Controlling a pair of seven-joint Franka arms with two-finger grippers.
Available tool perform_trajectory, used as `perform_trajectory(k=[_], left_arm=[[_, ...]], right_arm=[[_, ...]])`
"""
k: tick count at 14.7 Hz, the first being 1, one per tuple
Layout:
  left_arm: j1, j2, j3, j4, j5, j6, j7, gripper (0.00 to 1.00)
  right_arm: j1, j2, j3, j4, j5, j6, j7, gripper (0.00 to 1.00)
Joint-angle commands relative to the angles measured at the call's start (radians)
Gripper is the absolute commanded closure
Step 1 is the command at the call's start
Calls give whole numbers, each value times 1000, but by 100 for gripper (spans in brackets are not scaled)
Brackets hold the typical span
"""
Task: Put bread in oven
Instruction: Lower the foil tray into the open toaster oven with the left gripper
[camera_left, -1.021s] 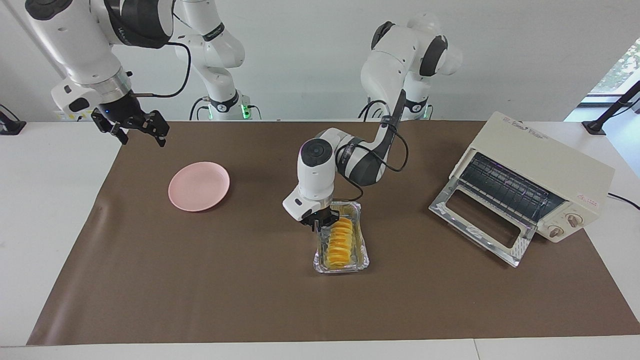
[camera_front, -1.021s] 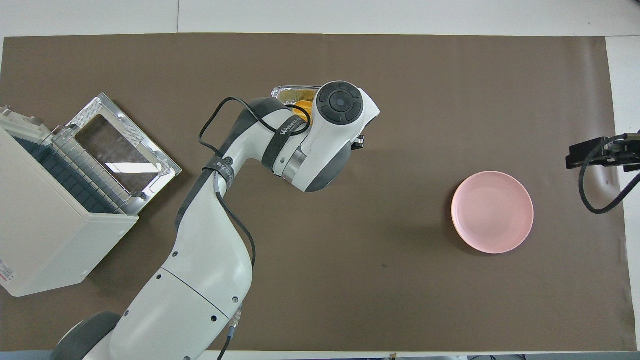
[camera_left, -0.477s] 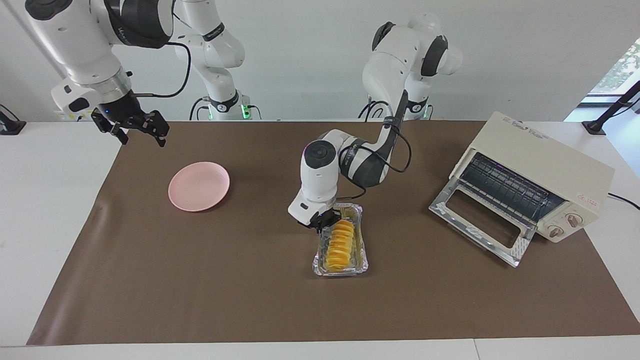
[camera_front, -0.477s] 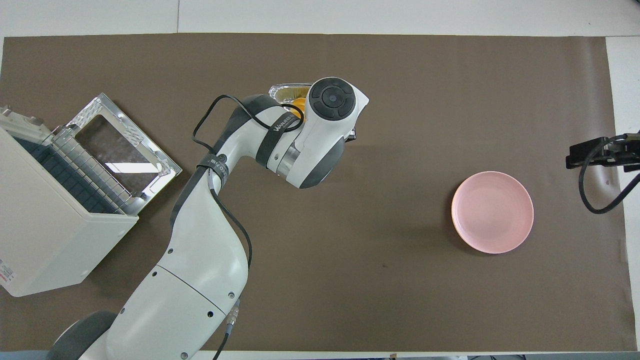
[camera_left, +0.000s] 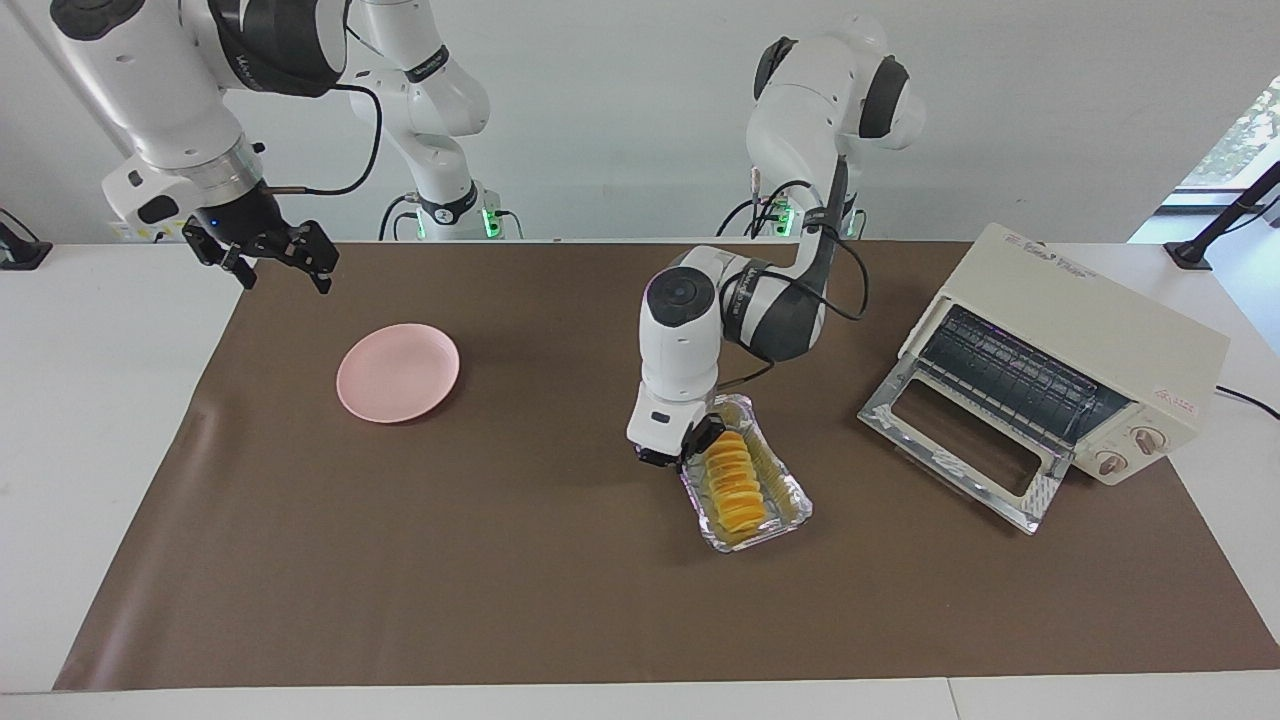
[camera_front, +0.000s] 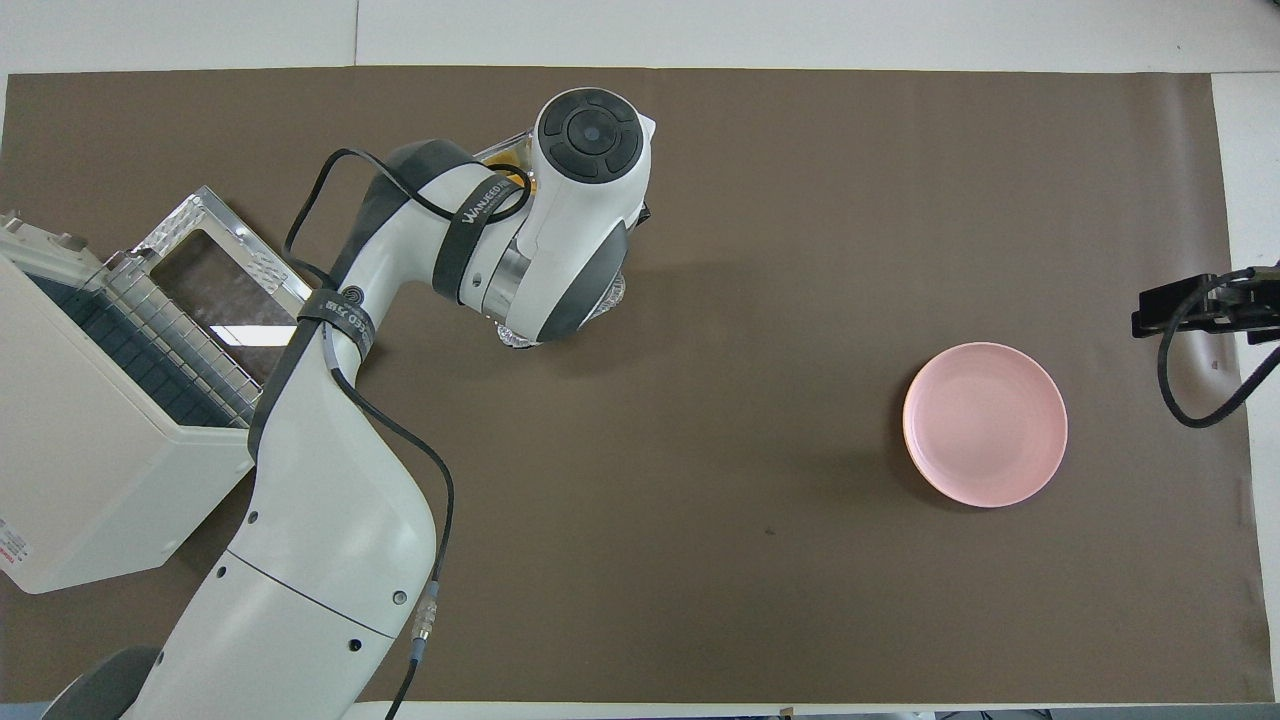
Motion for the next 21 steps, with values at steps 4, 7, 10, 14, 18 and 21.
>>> perform_trajectory(k=[4,7,10,14,18,21], left_arm=[[18,-18,135,10,-67,-143,-75,100],[48,-38,195,10,-156,-173,-75,100],[65,-60,282,10,-215,-256,-70,100],[130,-80,296,7,-213,-295,-67,100],[181,-100,296,-1,-209,-287,-55,100],[207,-104,301,-16,-206,-284,-18,100]], right_arm=[[-13,-5,13,-2,-10,-8,8,0],[-13,-5,13,-2,-10,-8,8,0],[-13,-5,13,-2,-10,-8,8,0],[-13,-5,13,-2,-10,-8,8,0],[-13,-5,13,-2,-10,-8,8,0],[-13,-5,13,-2,-10,-8,8,0]])
